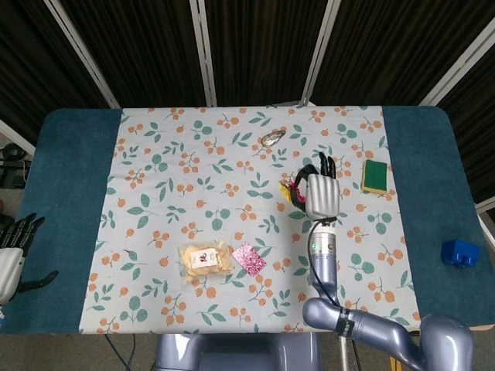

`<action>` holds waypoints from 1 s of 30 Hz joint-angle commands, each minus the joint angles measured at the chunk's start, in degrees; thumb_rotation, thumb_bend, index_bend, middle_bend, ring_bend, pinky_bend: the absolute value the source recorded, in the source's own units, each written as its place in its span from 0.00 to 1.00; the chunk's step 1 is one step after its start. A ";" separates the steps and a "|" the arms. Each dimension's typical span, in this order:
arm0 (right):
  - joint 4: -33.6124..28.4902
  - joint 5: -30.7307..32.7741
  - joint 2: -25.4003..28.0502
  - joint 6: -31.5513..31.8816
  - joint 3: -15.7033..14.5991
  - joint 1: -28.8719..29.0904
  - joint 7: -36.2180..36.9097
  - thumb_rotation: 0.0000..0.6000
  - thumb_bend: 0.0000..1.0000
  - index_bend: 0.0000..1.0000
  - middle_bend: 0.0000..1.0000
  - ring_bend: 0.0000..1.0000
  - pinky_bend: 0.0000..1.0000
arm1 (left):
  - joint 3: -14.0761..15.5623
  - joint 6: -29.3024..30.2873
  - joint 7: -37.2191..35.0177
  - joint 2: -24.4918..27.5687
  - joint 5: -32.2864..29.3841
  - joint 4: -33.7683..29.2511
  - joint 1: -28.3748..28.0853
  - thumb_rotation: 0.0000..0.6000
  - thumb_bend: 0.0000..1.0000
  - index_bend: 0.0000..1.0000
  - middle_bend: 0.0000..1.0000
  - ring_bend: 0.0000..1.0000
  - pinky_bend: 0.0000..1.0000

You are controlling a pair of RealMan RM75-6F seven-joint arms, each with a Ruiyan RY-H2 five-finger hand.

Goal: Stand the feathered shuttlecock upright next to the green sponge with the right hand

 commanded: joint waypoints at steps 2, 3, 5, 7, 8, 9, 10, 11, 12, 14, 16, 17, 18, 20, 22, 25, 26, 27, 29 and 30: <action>-8.36 2.06 4.74 3.32 0.98 -3.90 -0.48 1.00 0.44 0.64 0.37 0.00 0.00 | -0.02 0.04 0.47 -0.09 -0.17 -0.03 0.03 0.93 0.20 0.00 0.00 0.00 0.00; -9.78 2.29 5.42 3.74 0.88 -4.53 -0.33 1.00 0.44 0.64 0.37 0.00 0.00 | -0.03 0.09 0.65 -0.14 -0.21 -0.04 0.05 0.93 0.20 0.00 0.00 0.00 0.00; -12.33 2.93 6.52 4.45 0.70 -5.72 0.11 1.00 0.44 0.64 0.37 0.00 0.00 | -0.03 0.15 0.99 -0.22 -0.29 -0.08 0.09 0.93 0.20 0.00 0.00 0.00 0.00; -14.27 3.45 7.43 5.08 0.49 -6.68 0.46 1.00 0.44 0.64 0.37 0.00 0.00 | -0.02 0.15 1.38 -0.30 -0.37 -0.08 0.10 0.93 0.20 0.00 0.00 0.00 0.00; -14.83 3.60 7.71 5.26 0.39 -6.94 0.50 1.00 0.44 0.64 0.37 0.00 0.00 | -0.03 0.17 1.50 -0.33 -0.40 -0.09 0.11 0.93 0.20 0.00 0.00 0.00 0.00; -15.84 3.94 8.24 5.65 0.27 -7.48 0.70 1.00 0.44 0.64 0.37 0.00 0.00 | -0.05 0.22 1.68 -0.37 -0.48 -0.10 0.13 0.93 0.19 0.00 0.00 0.00 0.00; -16.53 4.20 8.61 5.84 0.22 -7.82 0.89 1.00 0.44 0.64 0.37 0.00 0.00 | -0.06 0.25 1.78 -0.40 -0.53 -0.11 0.15 0.93 0.20 0.00 0.00 0.00 0.00; -16.96 4.41 8.83 5.97 0.23 -8.03 1.05 1.00 0.44 0.64 0.37 0.00 0.00 | -0.07 0.27 1.84 -0.41 -0.55 -0.12 0.16 0.93 0.20 0.00 0.00 0.00 0.00; -17.59 4.74 9.17 6.18 0.32 -8.34 1.30 1.00 0.44 0.64 0.37 0.00 0.00 | -0.07 0.29 1.93 -0.42 -0.61 -0.13 0.19 0.93 0.20 0.00 0.00 0.00 0.00; -18.57 5.25 9.79 6.54 0.36 -8.82 1.58 1.00 0.44 0.64 0.37 0.00 0.00 | -0.08 0.28 2.01 -0.42 -0.73 -0.17 0.22 0.93 0.19 0.00 0.00 0.00 0.00; -19.39 5.67 10.30 6.72 0.20 -9.19 1.78 1.00 0.44 0.64 0.37 0.00 0.00 | -0.10 0.30 2.08 -0.42 -0.78 -0.18 0.24 0.93 0.20 0.00 0.00 0.00 0.00; -19.72 5.80 10.60 6.87 -0.03 -9.37 1.78 1.00 0.44 0.64 0.37 0.00 0.00 | -0.10 0.34 2.09 -0.43 -0.77 -0.19 0.25 0.93 0.20 0.00 0.00 0.00 0.00; -19.81 5.85 10.75 7.00 -0.25 -9.50 1.80 1.00 0.44 0.64 0.37 0.00 0.00 | -0.11 0.36 2.09 -0.42 -0.75 -0.19 0.25 0.93 0.20 0.00 0.00 0.00 0.00; -19.78 6.18 10.93 7.14 -0.51 -9.71 2.01 1.00 0.44 0.64 0.37 0.00 0.00 | -0.08 0.35 2.08 -0.40 -0.72 -0.20 0.26 0.94 0.20 0.00 0.00 0.00 0.00; -19.56 6.45 11.08 7.21 -0.61 -9.77 2.21 1.00 0.44 0.64 0.37 0.00 0.00 | -0.09 0.33 2.09 -0.38 -0.75 -0.21 0.26 0.94 0.20 0.00 0.00 0.00 0.00; -18.87 7.26 11.47 7.22 -0.64 -10.11 2.74 1.00 0.44 0.64 0.37 0.00 0.00 | -0.08 0.25 2.06 -0.35 -0.82 -0.18 0.26 0.93 0.20 0.00 0.00 0.00 0.00; -18.76 7.31 11.56 7.22 -0.77 -10.16 2.84 1.00 0.44 0.64 0.37 0.00 0.00 | -0.08 0.24 2.05 -0.36 -0.82 -0.17 0.25 0.93 0.20 0.00 0.00 0.00 0.00; -18.65 7.40 11.63 7.23 -0.89 -10.24 2.96 1.00 0.44 0.64 0.37 0.00 0.00 | -0.08 0.23 2.04 -0.34 -0.83 -0.17 0.25 0.93 0.20 0.00 0.00 0.00 0.00; -18.57 7.81 11.76 7.14 -1.16 -10.44 3.28 1.00 0.44 0.64 0.37 0.00 0.00 | -0.08 0.17 1.99 -0.31 -0.84 -0.17 0.24 0.93 0.20 0.00 0.00 0.00 0.00; -18.62 7.92 11.84 7.09 -1.28 -10.53 3.43 1.00 0.44 0.64 0.37 0.00 0.00 | -0.07 0.15 1.99 -0.30 -0.85 -0.18 0.23 0.93 0.20 0.00 0.00 0.00 0.00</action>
